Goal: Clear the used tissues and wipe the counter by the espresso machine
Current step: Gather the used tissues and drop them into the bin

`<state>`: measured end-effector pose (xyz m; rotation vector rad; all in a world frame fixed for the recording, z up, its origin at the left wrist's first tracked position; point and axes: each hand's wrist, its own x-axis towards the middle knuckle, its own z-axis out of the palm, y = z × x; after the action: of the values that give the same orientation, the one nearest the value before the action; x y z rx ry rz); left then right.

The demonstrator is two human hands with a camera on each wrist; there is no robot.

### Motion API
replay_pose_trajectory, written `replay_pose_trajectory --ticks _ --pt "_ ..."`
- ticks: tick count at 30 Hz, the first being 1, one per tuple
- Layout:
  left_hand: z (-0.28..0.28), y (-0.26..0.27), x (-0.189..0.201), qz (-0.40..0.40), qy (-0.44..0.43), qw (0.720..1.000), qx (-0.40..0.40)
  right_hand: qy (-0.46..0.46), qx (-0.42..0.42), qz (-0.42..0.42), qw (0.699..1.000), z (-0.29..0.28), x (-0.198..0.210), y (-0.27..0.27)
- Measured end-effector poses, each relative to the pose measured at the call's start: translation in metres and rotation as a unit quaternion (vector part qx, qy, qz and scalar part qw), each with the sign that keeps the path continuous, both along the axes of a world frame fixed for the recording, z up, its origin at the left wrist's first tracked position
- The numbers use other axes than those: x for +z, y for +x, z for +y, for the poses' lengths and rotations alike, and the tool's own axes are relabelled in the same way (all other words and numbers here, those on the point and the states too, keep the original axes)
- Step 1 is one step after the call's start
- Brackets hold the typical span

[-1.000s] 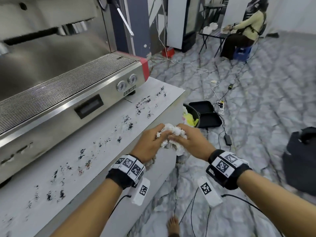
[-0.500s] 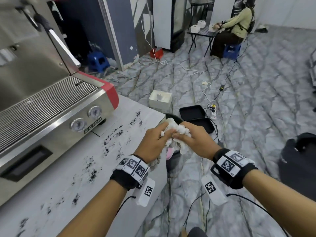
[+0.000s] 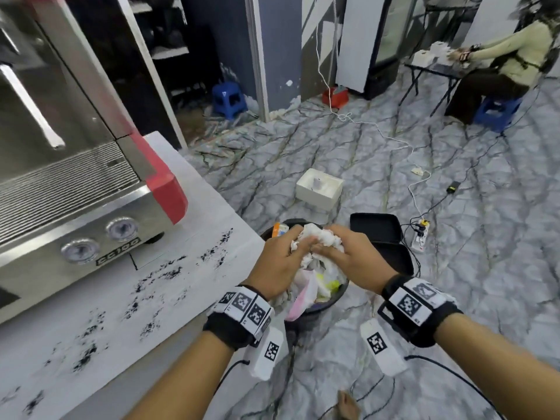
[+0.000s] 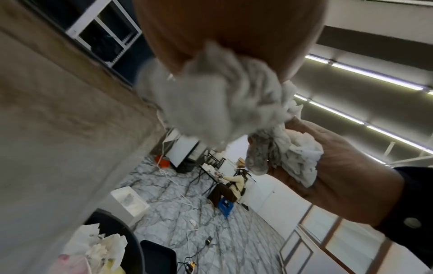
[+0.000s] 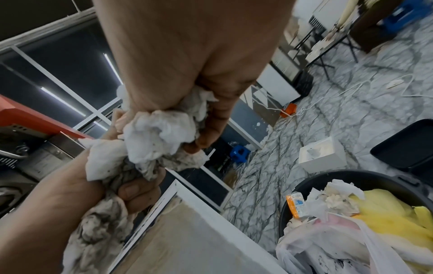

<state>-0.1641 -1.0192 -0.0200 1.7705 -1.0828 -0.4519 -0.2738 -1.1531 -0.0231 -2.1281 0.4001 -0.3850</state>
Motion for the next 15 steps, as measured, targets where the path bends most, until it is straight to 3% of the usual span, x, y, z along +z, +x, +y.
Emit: replay_pose_trajectory --ticks 8,15 --pt "-0.077 -0.015 -0.034 0.074 0.008 0.986 0.149 -0.029 0.115 0.041 0.992 -0.095 -0.027 0.027" --pt "-0.107 0.001 -0.084 0.148 0.049 0.955 0.252 0.01 0.167 0.104 0.98 -0.127 -0.079 0.068"
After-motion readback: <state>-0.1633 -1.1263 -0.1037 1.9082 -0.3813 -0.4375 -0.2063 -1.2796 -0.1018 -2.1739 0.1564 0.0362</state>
